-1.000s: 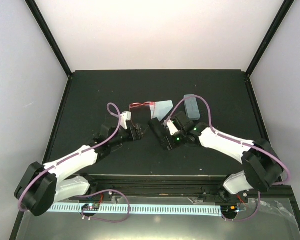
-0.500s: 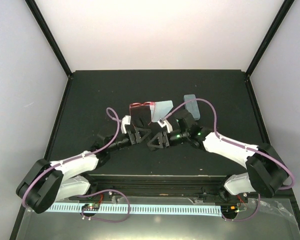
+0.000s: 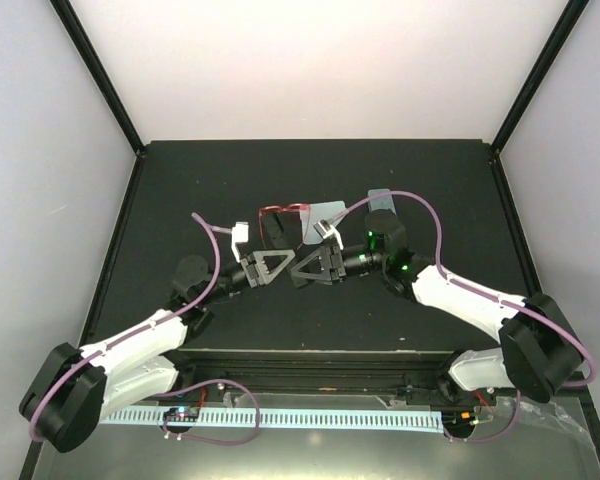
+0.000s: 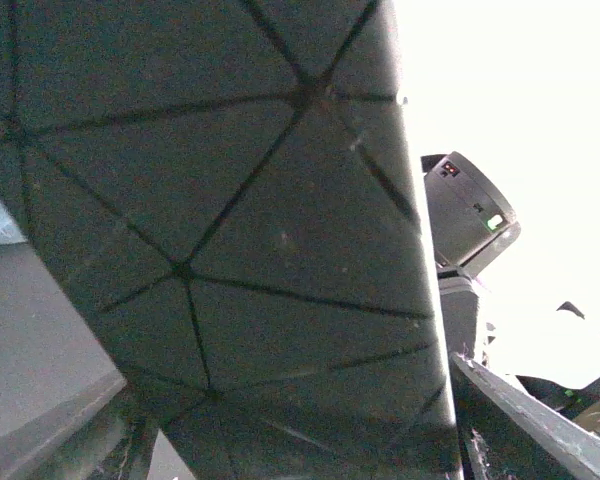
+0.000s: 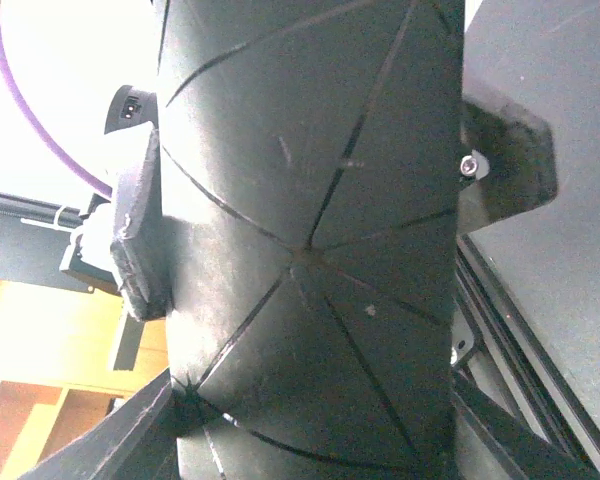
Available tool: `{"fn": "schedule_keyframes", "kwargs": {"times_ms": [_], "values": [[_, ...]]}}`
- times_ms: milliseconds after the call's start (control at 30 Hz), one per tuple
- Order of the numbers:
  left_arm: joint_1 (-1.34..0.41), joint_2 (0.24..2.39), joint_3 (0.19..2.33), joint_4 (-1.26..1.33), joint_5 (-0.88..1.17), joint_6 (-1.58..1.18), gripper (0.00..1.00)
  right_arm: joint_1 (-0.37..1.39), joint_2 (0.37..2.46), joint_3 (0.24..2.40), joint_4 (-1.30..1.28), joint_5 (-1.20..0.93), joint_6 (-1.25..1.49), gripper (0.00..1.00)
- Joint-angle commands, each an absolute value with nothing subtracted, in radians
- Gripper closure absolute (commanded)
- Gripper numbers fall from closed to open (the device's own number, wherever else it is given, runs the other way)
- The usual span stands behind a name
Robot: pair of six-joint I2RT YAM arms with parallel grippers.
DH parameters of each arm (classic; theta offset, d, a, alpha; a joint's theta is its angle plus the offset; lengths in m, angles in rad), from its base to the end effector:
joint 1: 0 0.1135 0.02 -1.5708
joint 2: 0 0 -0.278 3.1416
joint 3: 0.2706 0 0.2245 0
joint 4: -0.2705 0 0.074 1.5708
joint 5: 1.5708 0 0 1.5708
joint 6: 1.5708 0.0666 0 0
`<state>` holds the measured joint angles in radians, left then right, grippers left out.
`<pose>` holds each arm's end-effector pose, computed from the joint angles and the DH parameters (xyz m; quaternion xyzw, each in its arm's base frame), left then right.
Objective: Organize the sunglasses
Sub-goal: Open the sunglasses case.
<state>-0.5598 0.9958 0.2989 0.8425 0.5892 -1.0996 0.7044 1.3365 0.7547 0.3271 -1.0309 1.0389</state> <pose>0.1509 -0.1382 0.2727 0.0450 0.6615 -0.6623 0.3488 0.1717 0.2209 0.2879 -0.1827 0.7289 0.6583 0.0440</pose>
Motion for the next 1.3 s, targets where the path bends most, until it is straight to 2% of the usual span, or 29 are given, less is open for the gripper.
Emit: {"fn": "schedule_keyframes", "kwargs": {"times_ms": [0,100,233,400,667,867,1000,1100,1267], "values": [[-0.555,0.974,0.319,0.893,0.627,-1.094,0.26,0.687,1.301,0.740,0.504,-1.085,1.150,0.49],[-0.555,0.976,0.327,0.896,0.642,-1.083,0.30,0.684,1.300,0.741,0.504,-1.090,1.159,0.47],[-0.555,0.975,0.342,0.870,0.651,-1.053,0.40,0.673,1.287,0.734,0.476,-1.083,1.144,0.35],[-0.554,0.974,0.351,0.853,0.652,-1.043,0.42,0.652,1.250,0.733,0.372,-1.041,1.065,0.22],[-0.555,0.975,0.364,0.811,0.655,-1.035,0.44,0.620,1.200,0.794,0.005,-0.867,0.805,0.25],[-0.555,0.990,0.383,0.782,0.665,-1.039,0.46,0.619,1.214,0.846,-0.164,-0.764,0.645,0.31],[-0.555,1.004,0.392,0.759,0.668,-1.033,0.48,0.620,1.221,0.847,-0.163,-0.772,0.602,0.43],[-0.555,1.010,0.392,0.755,0.668,-1.034,0.48,0.620,1.218,0.849,-0.186,-0.744,0.566,0.54],[-0.555,1.017,0.394,0.736,0.667,-1.027,0.48,0.620,1.207,0.864,-0.242,-0.670,0.508,0.81]]}}
